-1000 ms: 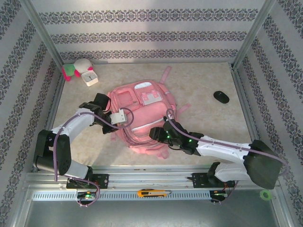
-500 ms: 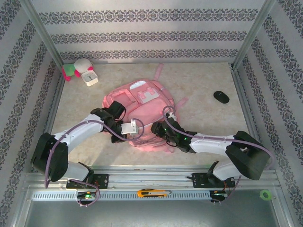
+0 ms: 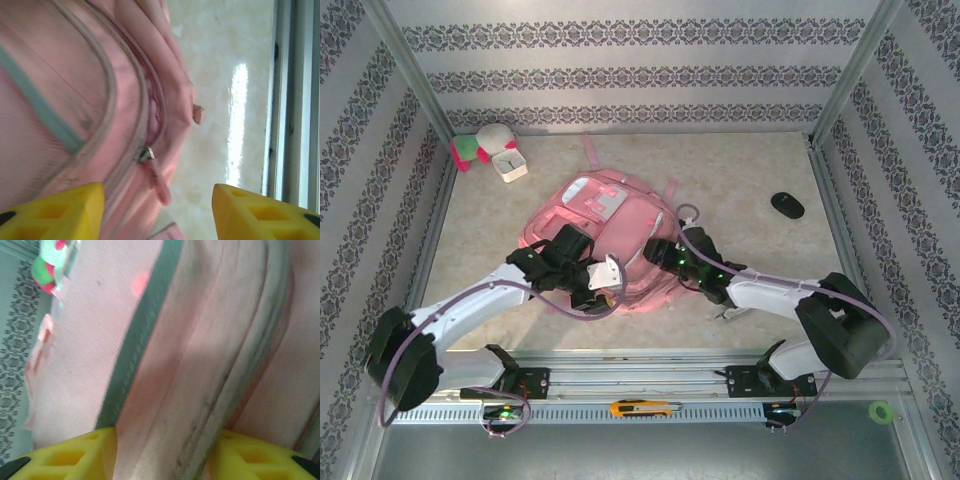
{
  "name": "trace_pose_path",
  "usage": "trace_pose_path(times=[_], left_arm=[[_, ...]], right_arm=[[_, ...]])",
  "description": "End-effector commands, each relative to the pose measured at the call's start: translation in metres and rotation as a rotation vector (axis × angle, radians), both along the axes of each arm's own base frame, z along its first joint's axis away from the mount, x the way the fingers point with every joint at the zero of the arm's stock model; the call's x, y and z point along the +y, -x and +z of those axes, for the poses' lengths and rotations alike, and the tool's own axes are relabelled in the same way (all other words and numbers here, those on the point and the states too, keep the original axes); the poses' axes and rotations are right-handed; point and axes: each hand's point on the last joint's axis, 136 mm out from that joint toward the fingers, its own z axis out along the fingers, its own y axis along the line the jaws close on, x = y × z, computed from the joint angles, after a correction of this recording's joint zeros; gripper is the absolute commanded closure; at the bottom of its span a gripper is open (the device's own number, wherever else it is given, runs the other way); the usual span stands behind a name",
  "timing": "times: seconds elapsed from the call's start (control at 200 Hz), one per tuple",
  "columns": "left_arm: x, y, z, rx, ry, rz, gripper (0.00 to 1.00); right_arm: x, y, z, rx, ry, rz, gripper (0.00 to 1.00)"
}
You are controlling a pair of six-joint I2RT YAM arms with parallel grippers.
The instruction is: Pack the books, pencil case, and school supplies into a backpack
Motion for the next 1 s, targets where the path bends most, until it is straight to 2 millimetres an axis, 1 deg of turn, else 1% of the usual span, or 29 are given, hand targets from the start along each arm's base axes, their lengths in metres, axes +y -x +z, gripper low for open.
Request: trace_pose_path(times=[0.0,0.045,0.09,0.17,0.235,0.295,0.43,0.51,0.545,0.615,0.645,0.7,0.72,0.75,0.804,0.859,0.909,0.994], left_arm=[[0.0,-0.027,0.036,-0.235,0.043,-0.014,0.32],[0.004,-0.036,0.039,-0.305,0.027,-0.024,0.27],[0.007,-0.041,0.037,-0.362,0.003,-0.052,0.25],[0.01,-0.052,0.028,-0.45,-0.056,-0.107,0.2],[0.01,-0.061,0.019,-0.506,-0.098,-0.146,0.17],[0.008,-0.072,0.014,-0.546,-0.107,-0.155,0.16],[0.004,-0.079,-0.005,-0.522,-0.142,-0.219,0.15],[0.001,-0.087,-0.01,-0.523,-0.139,-0.204,0.17],[-0.001,-0.089,-0.01,-0.522,-0.132,-0.195,0.22],[-0.003,-0.092,-0.009,-0.524,-0.114,-0.172,0.43],[-0.005,-0.092,-0.005,-0.518,-0.095,-0.163,0.5],[-0.008,-0.088,0.004,-0.481,-0.047,-0.137,0.64],[-0.01,-0.086,0.008,-0.458,-0.021,-0.127,0.71],[-0.011,-0.082,0.012,-0.427,0.008,-0.113,0.79],[-0.012,-0.075,0.018,-0.392,0.05,-0.092,0.91],[-0.012,-0.072,0.025,-0.377,0.092,-0.061,0.97],[-0.014,-0.07,0.029,-0.36,0.126,-0.038,1.0],[-0.016,-0.069,0.034,-0.312,0.162,0.006,1.0]], right_arm=[[0.005,0.005,0.057,-0.167,0.006,0.165,0.43],[0.001,0.013,0.066,-0.187,0.041,0.189,0.41],[-0.003,0.02,0.074,-0.201,0.06,0.206,0.39],[-0.011,0.035,0.079,-0.208,0.072,0.224,0.37],[-0.017,0.047,0.077,-0.206,0.069,0.225,0.37],[-0.02,0.056,0.075,-0.212,0.062,0.224,0.37],[-0.024,0.074,0.063,-0.198,0.062,0.237,0.37],[-0.023,0.082,0.055,-0.179,0.066,0.258,0.37],[-0.023,0.085,0.052,-0.173,0.074,0.269,0.37],[-0.024,0.091,0.047,-0.168,0.101,0.289,0.37],[-0.025,0.093,0.043,-0.158,0.117,0.288,0.38],[-0.027,0.097,0.039,-0.141,0.128,0.301,0.4],[-0.026,0.099,0.039,-0.137,0.129,0.313,0.4],[-0.025,0.102,0.038,-0.131,0.134,0.334,0.4],[-0.021,0.108,0.039,-0.107,0.124,0.372,0.4],[-0.012,0.114,0.041,-0.072,0.1,0.396,0.39],[-0.004,0.12,0.04,-0.04,0.097,0.391,0.39],[0.009,0.128,0.037,-0.017,0.124,0.354,0.39]])
